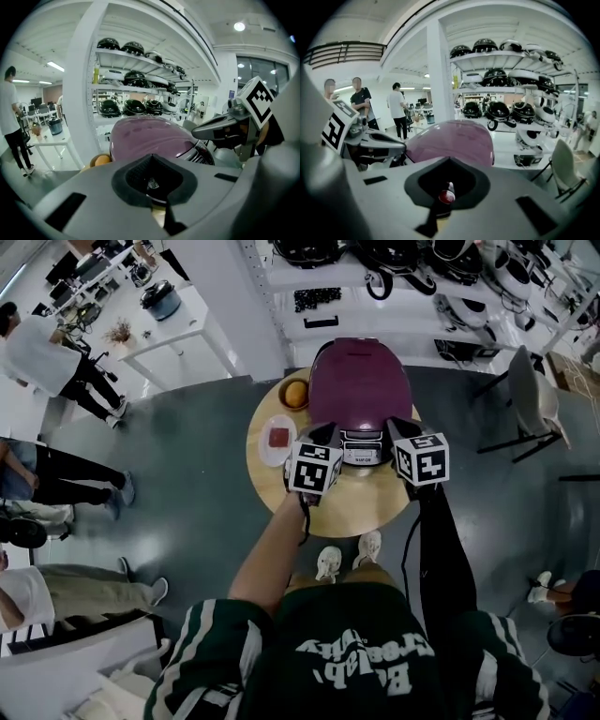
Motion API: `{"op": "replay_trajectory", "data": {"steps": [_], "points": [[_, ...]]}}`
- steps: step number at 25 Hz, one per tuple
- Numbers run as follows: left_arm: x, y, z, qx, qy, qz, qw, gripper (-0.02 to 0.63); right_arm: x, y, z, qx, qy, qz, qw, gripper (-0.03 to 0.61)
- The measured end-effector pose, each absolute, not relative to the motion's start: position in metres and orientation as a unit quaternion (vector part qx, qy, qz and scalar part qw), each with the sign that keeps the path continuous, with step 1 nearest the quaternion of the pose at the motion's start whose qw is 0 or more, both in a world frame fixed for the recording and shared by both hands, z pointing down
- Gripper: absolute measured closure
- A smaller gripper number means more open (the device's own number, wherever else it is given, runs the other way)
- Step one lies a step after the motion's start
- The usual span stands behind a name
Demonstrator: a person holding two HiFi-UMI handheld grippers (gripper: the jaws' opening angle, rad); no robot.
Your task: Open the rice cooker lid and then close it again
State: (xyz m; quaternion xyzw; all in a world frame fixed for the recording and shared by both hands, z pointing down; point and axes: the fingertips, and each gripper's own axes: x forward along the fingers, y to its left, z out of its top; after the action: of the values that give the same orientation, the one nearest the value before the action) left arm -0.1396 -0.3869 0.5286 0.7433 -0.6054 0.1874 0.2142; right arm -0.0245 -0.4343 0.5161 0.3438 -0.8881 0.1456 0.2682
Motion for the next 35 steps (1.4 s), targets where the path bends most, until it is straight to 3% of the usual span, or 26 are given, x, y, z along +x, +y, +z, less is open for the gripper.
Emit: {"op": "replay_trajectory", "data": {"steps": [9, 22, 35], "points": [[-0.156, -0.364, 0.456, 0.757, -0.628, 0.116, 0.139, 0.614, -0.018, -0.415, 0.433, 0.398, -0.904, 0.085, 0.132, 0.575], [-0.165, -0.312, 0.350, 0.762, -0.647, 0.028, 0.016, 0.614, 0.001, -0.371, 0.355, 0.441, -0.896, -0.014, 0.055, 0.575], [-0.164, -0.293, 0.336, 0.777, -0.629, 0.018, 0.002, 0.614, -0.005, -0.343, 0.338, 0.447, -0.893, -0.037, 0.043, 0.575]]}}
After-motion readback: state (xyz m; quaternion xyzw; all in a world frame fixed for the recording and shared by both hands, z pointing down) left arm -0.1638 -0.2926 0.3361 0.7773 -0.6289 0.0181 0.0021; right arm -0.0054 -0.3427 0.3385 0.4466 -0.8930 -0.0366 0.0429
